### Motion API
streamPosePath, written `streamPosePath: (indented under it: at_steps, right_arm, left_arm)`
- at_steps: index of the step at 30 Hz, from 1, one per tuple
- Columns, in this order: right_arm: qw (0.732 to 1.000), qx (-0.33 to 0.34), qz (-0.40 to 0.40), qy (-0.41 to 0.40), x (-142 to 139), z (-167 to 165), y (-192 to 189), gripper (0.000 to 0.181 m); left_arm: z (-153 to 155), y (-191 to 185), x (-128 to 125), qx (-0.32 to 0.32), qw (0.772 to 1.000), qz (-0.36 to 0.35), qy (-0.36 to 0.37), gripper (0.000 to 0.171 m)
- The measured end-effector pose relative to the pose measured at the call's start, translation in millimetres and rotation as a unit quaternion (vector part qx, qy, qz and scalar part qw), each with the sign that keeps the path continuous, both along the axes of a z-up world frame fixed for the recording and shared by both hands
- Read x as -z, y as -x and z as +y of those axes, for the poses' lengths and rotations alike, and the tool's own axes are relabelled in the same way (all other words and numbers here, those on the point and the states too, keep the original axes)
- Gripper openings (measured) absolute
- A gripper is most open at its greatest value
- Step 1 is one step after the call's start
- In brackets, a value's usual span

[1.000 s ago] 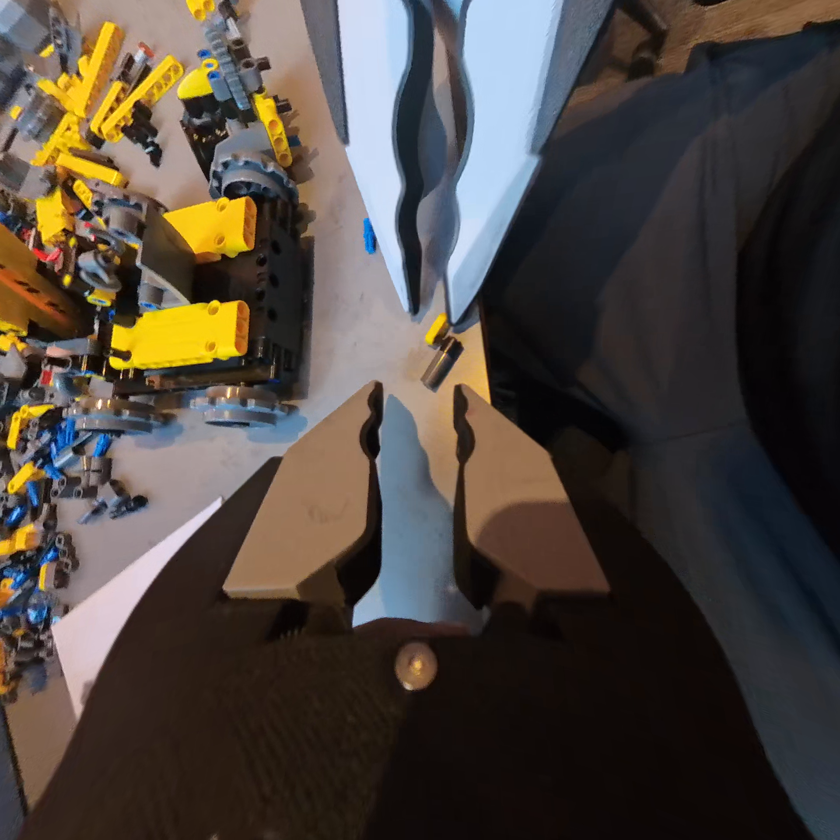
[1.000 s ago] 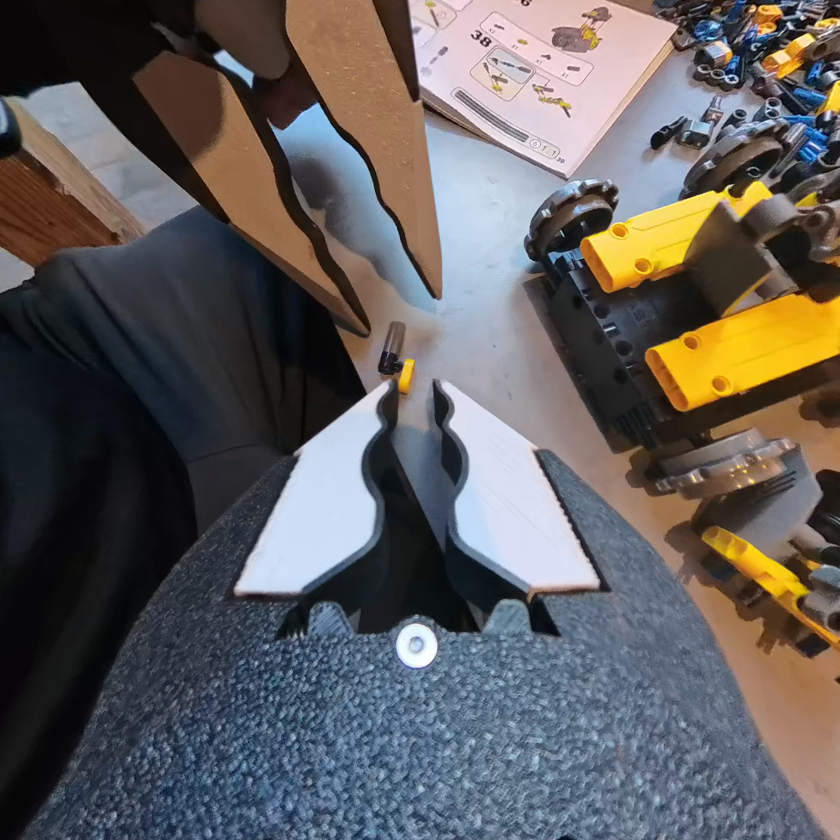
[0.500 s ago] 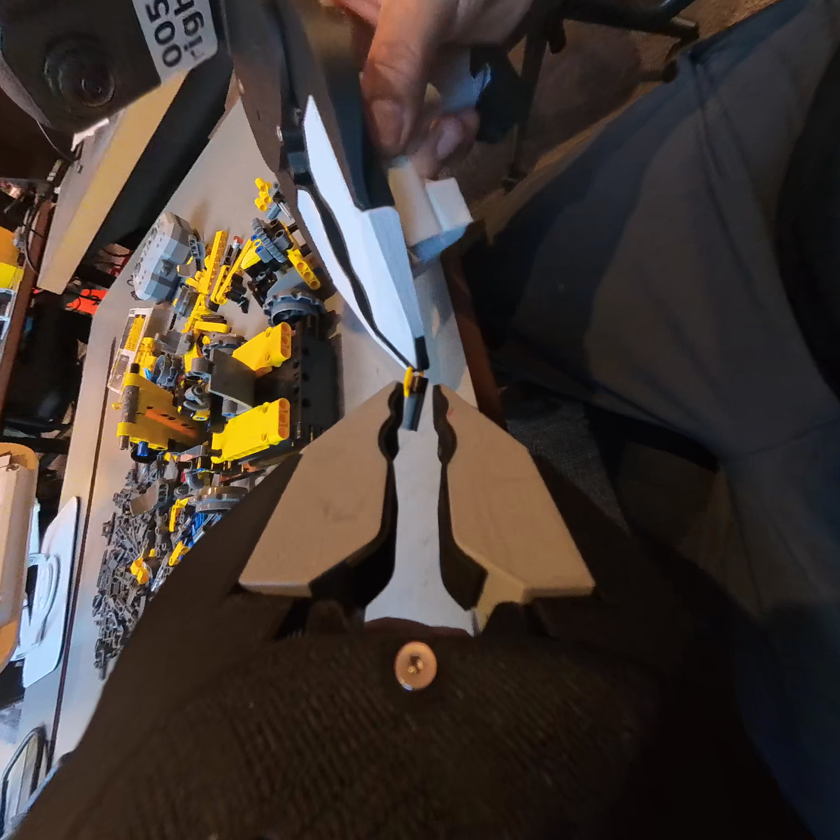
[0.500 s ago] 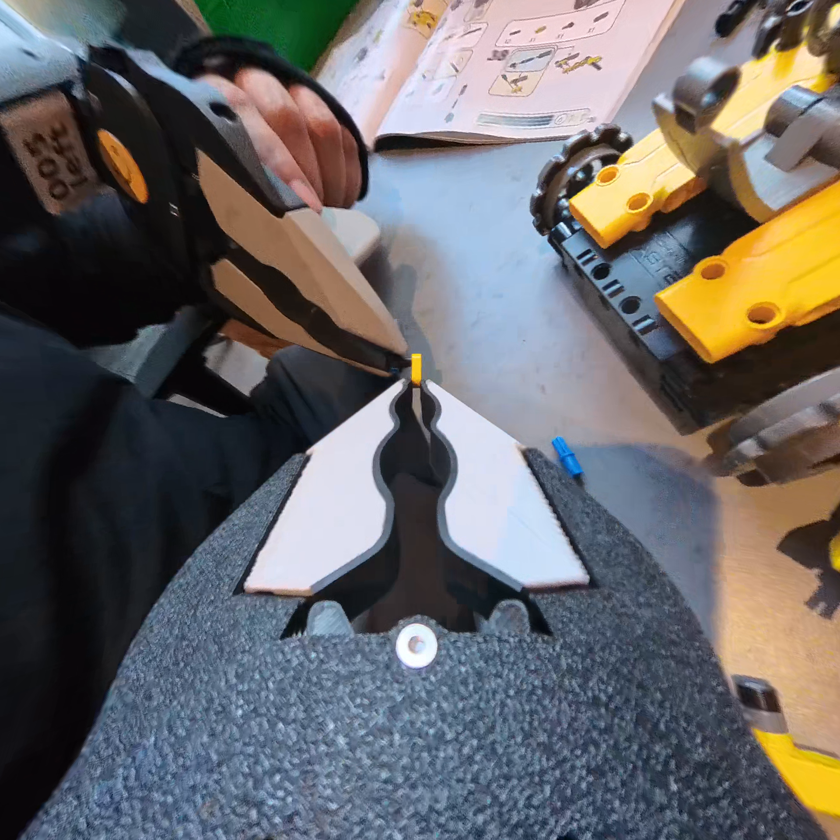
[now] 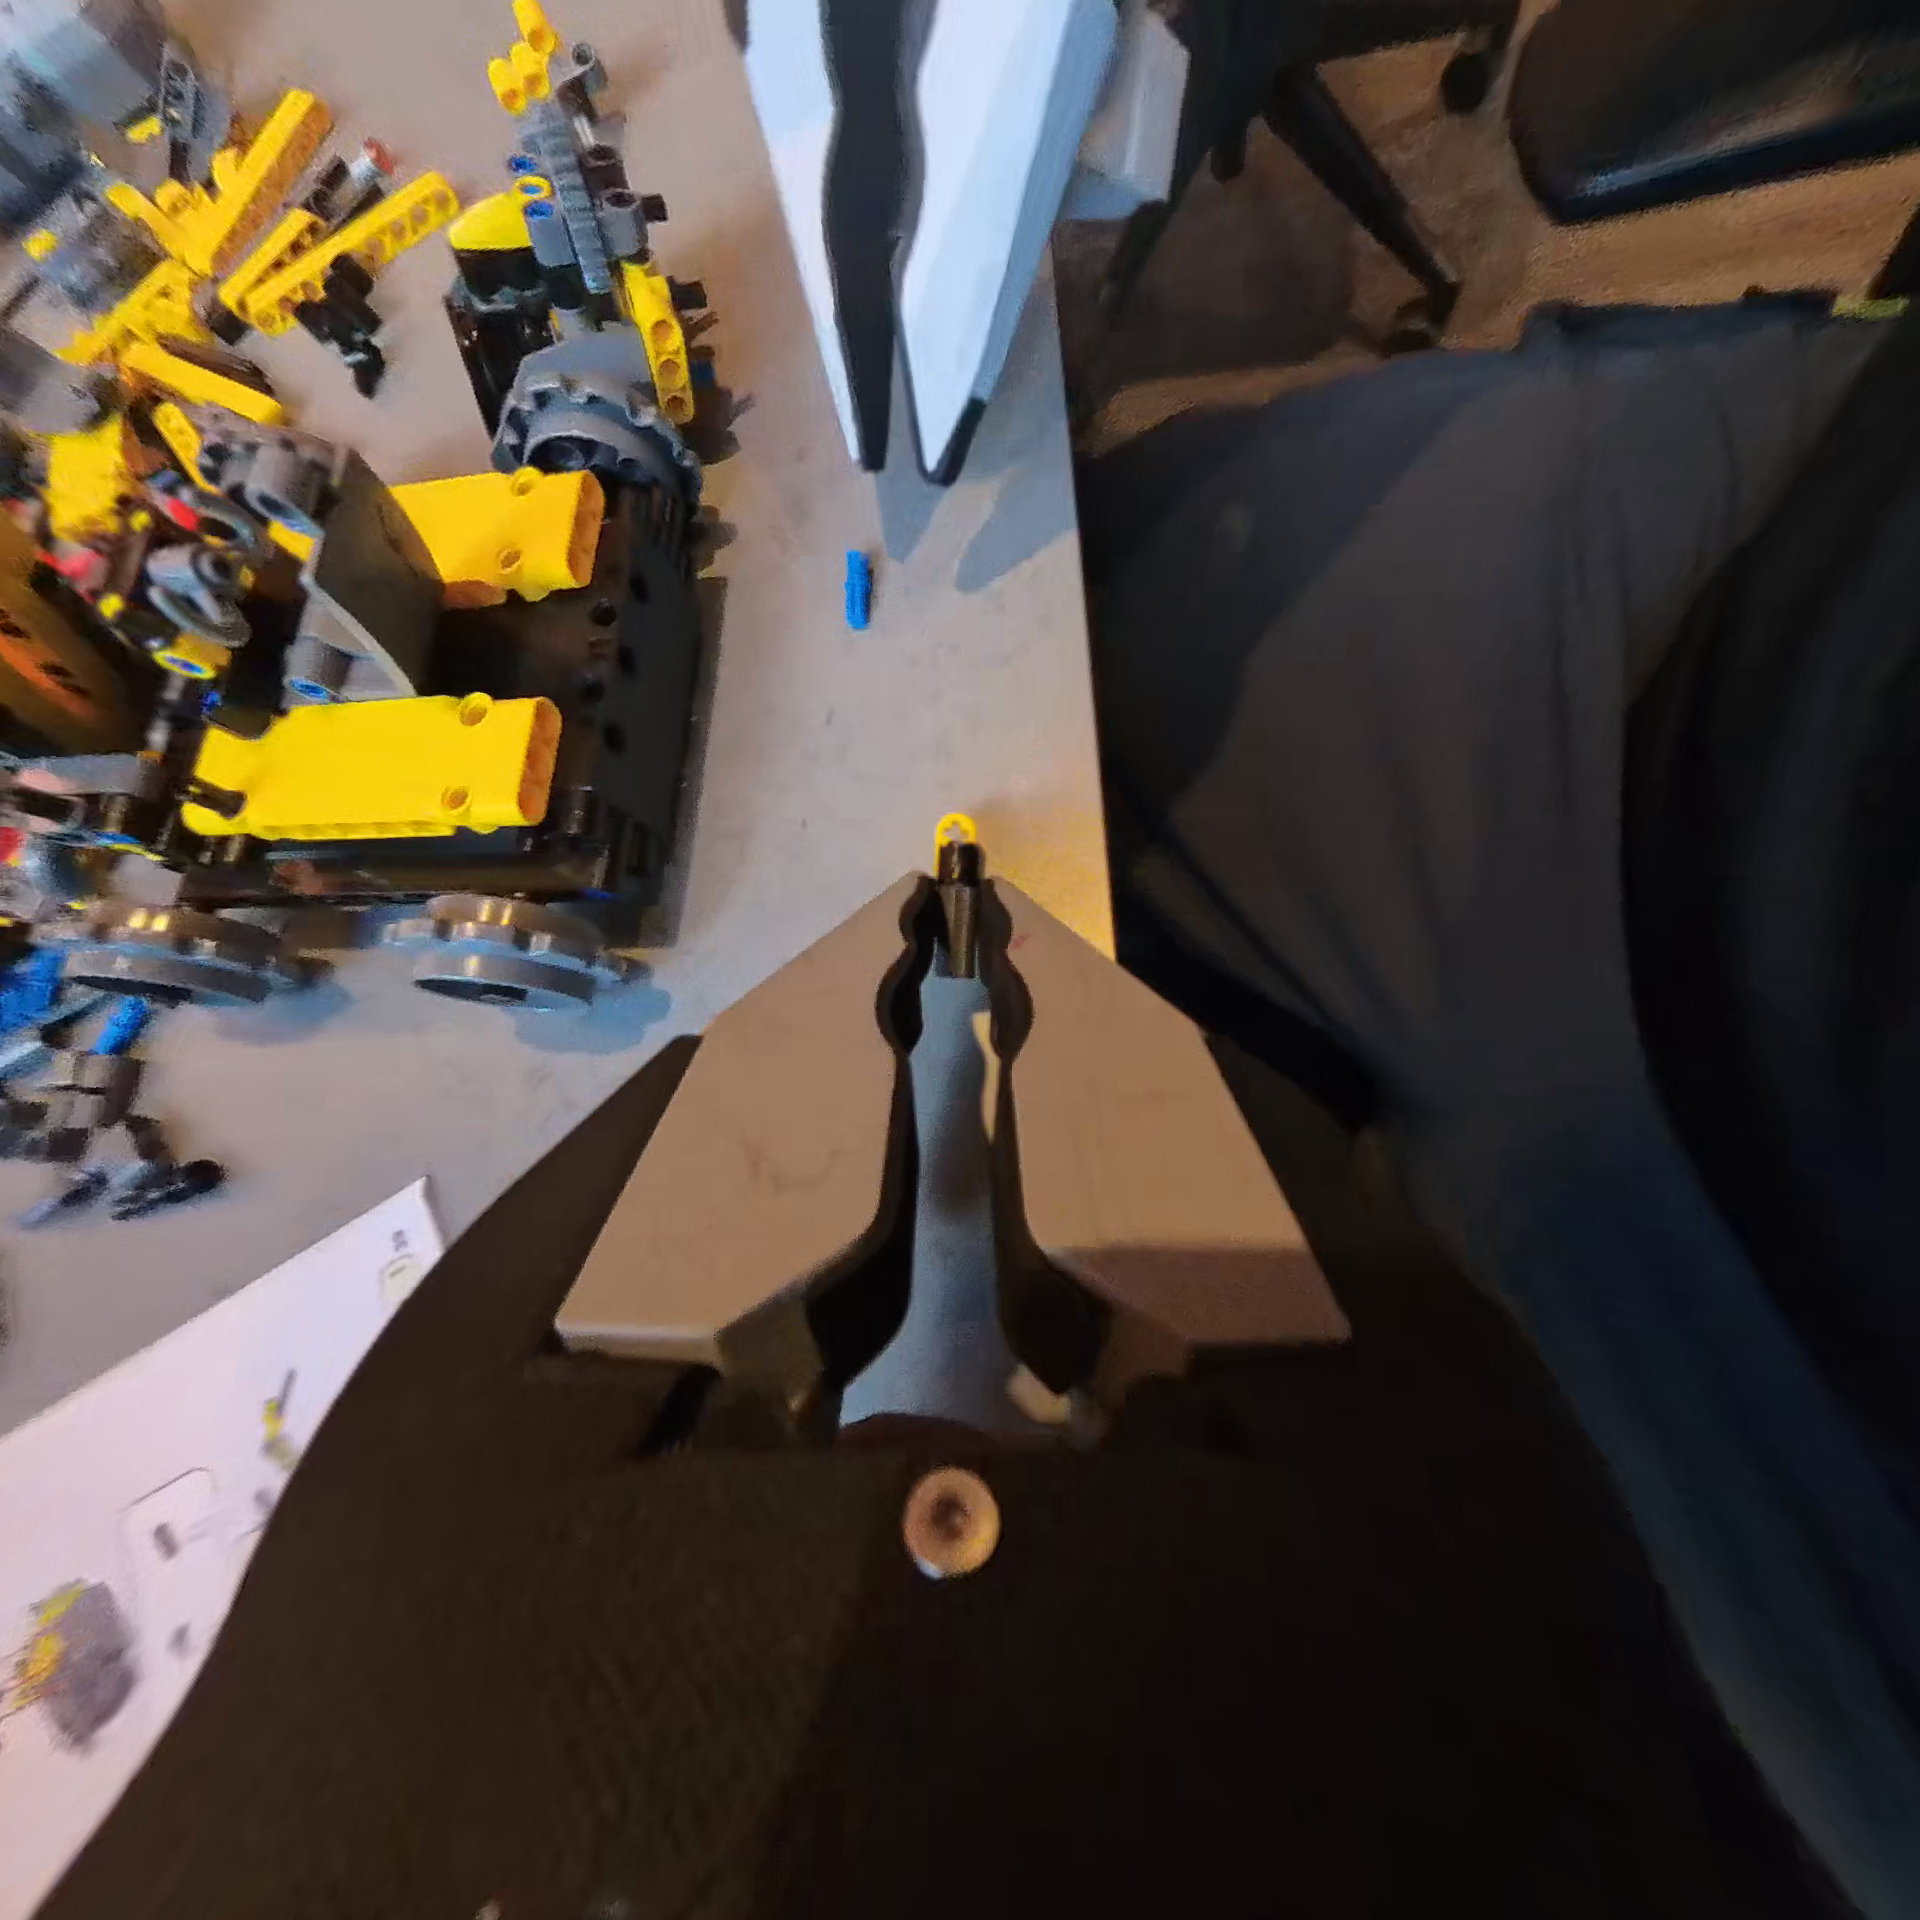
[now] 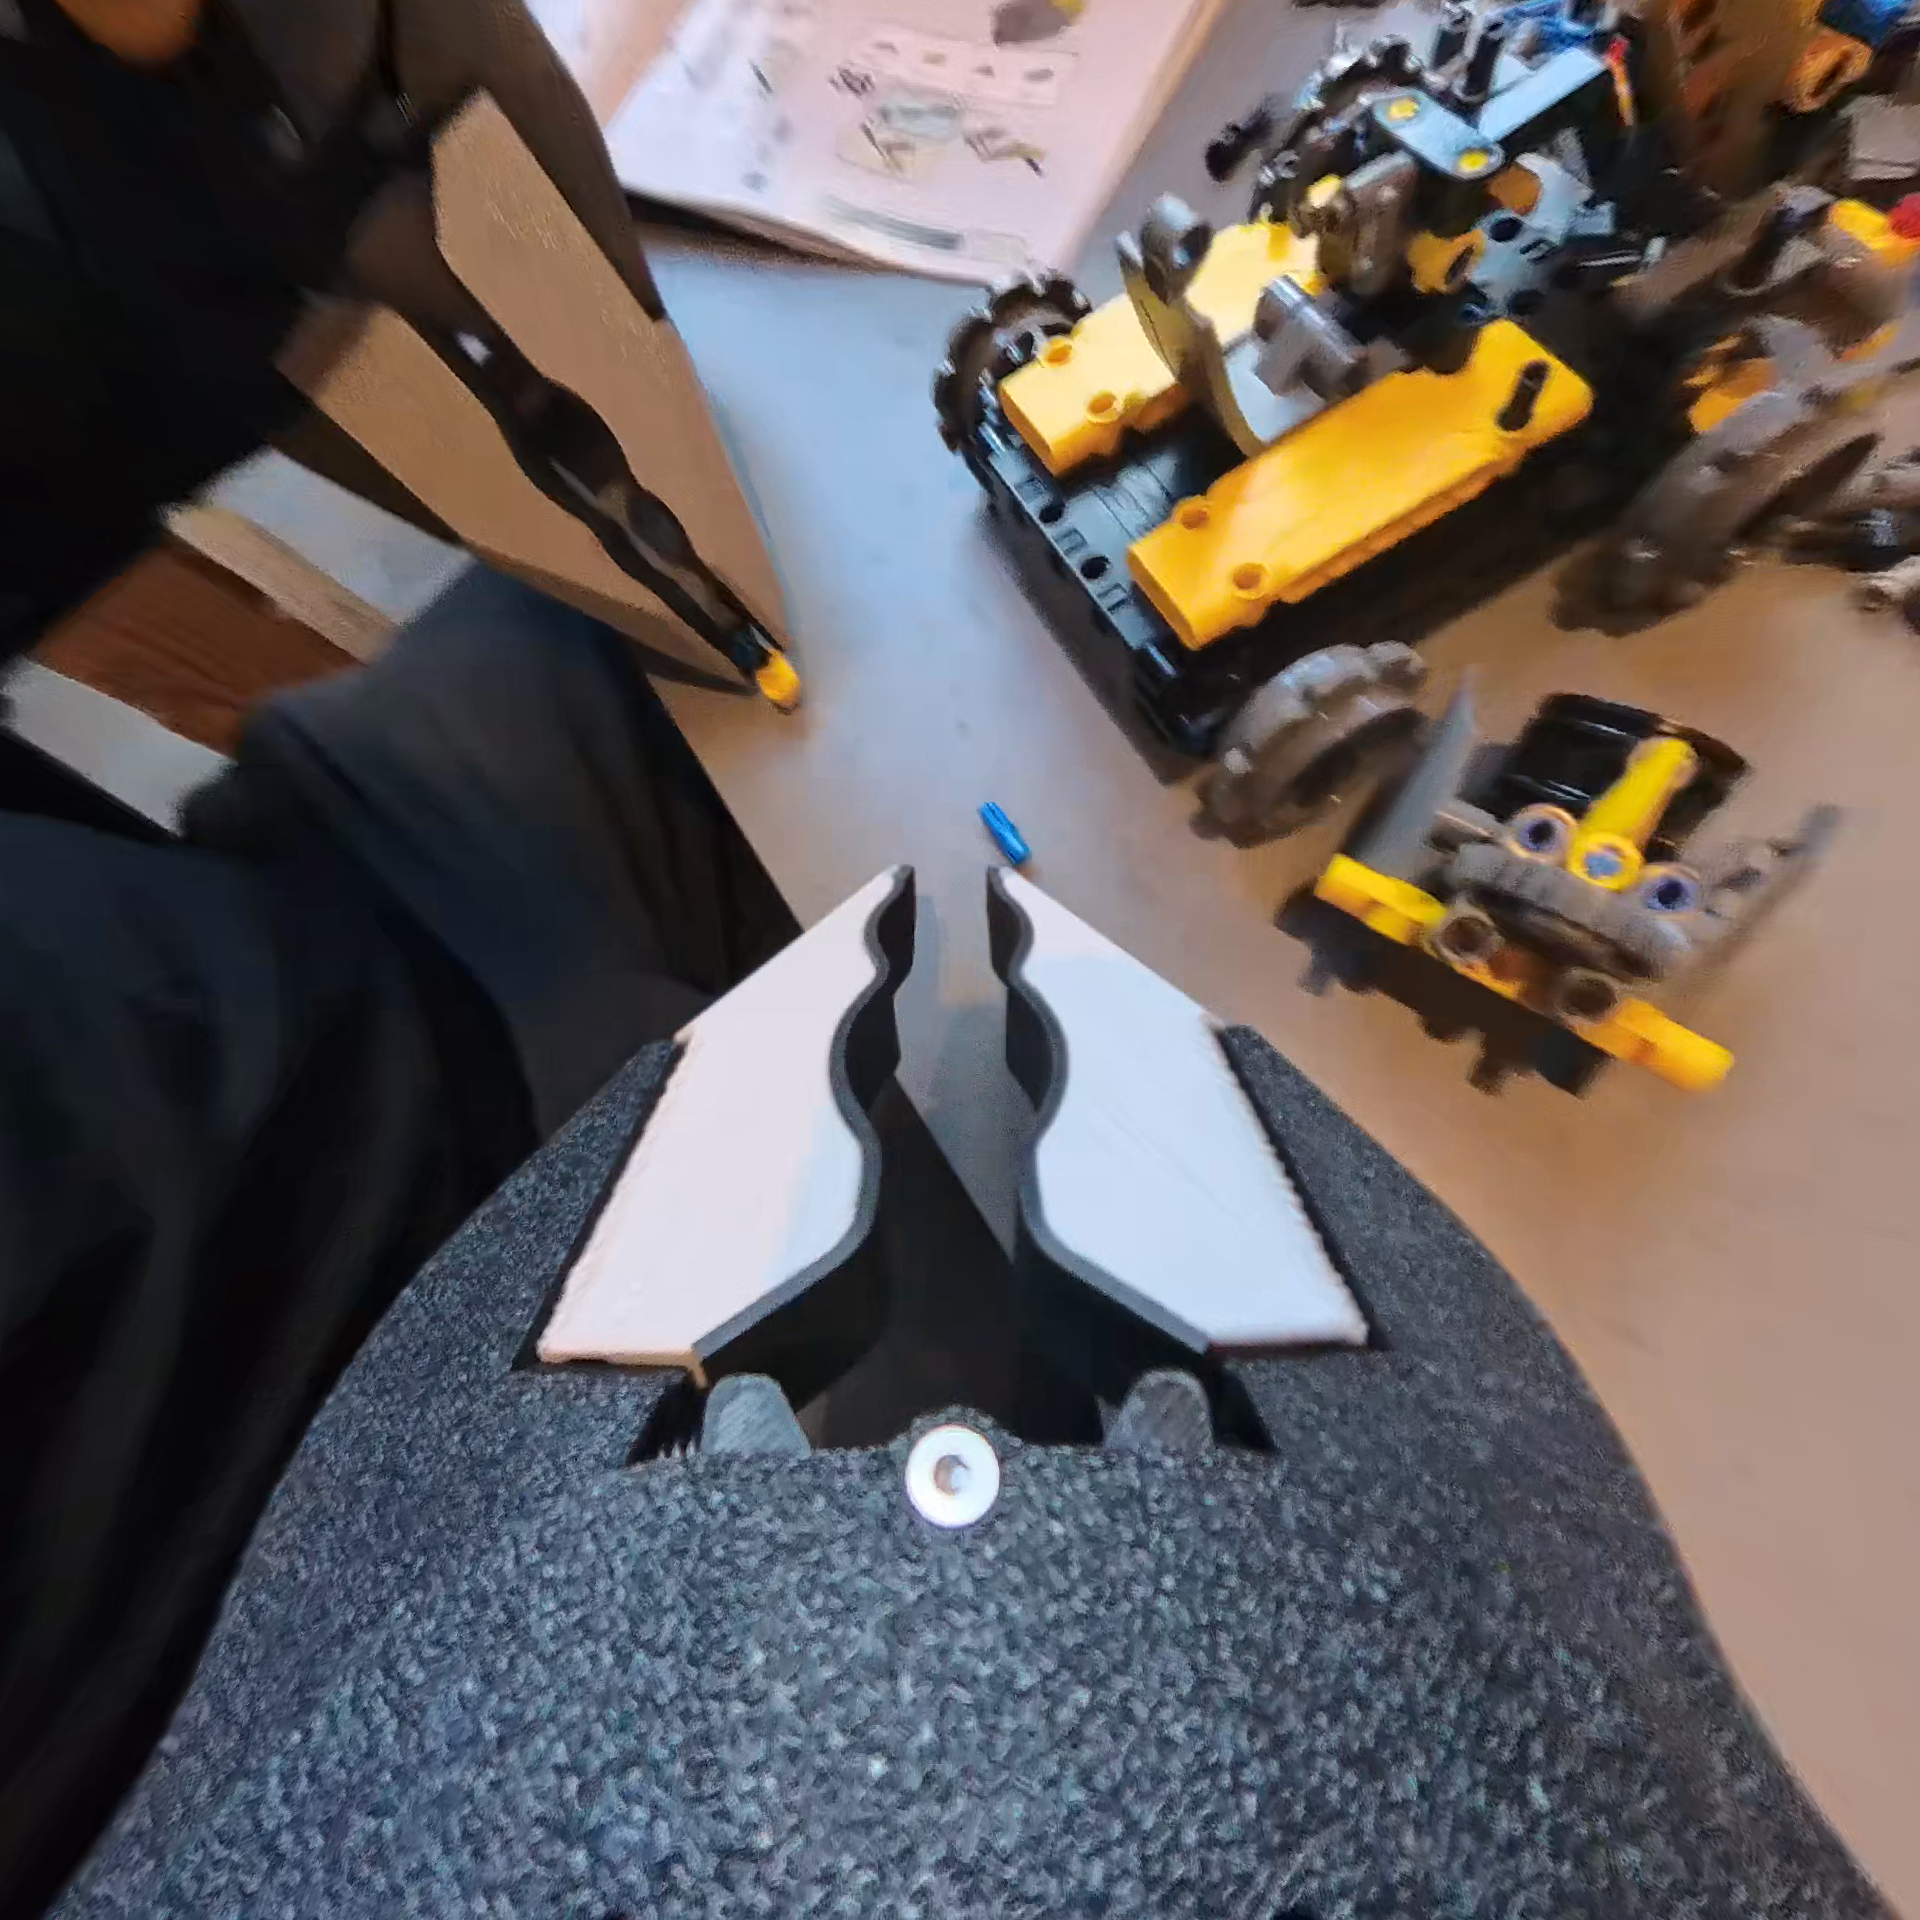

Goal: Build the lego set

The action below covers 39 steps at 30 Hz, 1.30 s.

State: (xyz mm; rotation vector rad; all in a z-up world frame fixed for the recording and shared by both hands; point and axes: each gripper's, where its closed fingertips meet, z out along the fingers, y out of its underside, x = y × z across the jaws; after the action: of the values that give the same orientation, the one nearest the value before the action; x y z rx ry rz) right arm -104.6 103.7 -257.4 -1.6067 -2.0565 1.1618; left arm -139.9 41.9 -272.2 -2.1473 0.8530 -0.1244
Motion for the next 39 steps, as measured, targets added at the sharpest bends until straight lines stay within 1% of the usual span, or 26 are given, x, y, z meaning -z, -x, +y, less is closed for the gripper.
streamPosePath:
  at_steps: [2,4,6,9,12,14,20,22,25,30,34,36,39]
  right_arm:
    - [0.999,-0.002,-0.008,-0.044,5.6,9.0,-3.5,0.018]
    - [0.998,-0.001,-0.008,-0.067,8.1,13.0,0.1,0.019]
    - [0.997,-0.015,-0.001,-0.07,8.1,9.4,5.9,0.019]
    - [0.996,-0.035,-0.007,-0.086,15.8,10.2,12.3,0.02]
    - [0.995,-0.055,-0.005,-0.081,19.5,6.7,15.8,0.015]
    - [0.995,-0.065,-0.008,-0.074,19.8,3.5,16.4,0.004]
    - [0.994,-0.08,0.0,-0.077,17.0,-6.0,15.7,0.004]
    - [0.993,-0.087,0.009,-0.079,12.6,-11.7,14.7,0.004]
    - [0.992,-0.102,0.011,-0.08,6.0,-20.4,12.8,0.004]
    - [0.988,-0.13,0.017,-0.077,-5.9,-36.4,15.0,0.004]
    - [0.984,-0.148,0.036,-0.09,-16.3,-46.8,16.7,0.004]
    - [0.982,-0.157,0.04,-0.098,-18.3,-50.3,15.8,0.004]
    - [0.979,-0.168,0.046,-0.11,-19.4,-54.2,14.1,0.004]
  left_arm:
    - [-0.5,-5.5,2.7,0.004,0.999,-0.035,0.035,0.006]
    - [3.5,-4.1,3.3,-0.002,0.998,-0.044,0.046,0.006]
    - [6.2,-3.0,3.3,-0.009,0.997,-0.053,0.052,0.006]
    - [5.8,-3.5,3.3,-0.01,0.996,-0.061,0.058,0.006]
    - [5.9,-3.0,3.3,-0.014,0.996,-0.067,0.062,0.007]
    - [7.0,-3.4,3.3,-0.015,0.995,-0.072,0.065,0.009]
    - [10.0,-4.0,3.2,-0.015,0.994,-0.077,0.069,0.011]
    - [9.0,-4.0,2.9,-0.017,0.994,-0.077,0.07,0.023]
    - [6.1,-5.2,-1.4,-0.016,0.995,-0.077,0.065,0.026]
    - [10.7,-7.9,-20.2,-0.015,0.998,-0.052,0.031,0.024]
    - [12.8,-17.4,-27.8,0.0,0.999,-0.041,0.015,0.016]
    - [11.9,-20.3,-29.2,0.007,0.999,-0.044,0.012,0.01]
    - [10.0,-24.3,-32.2,0.015,0.998,-0.062,0.012,0.005]
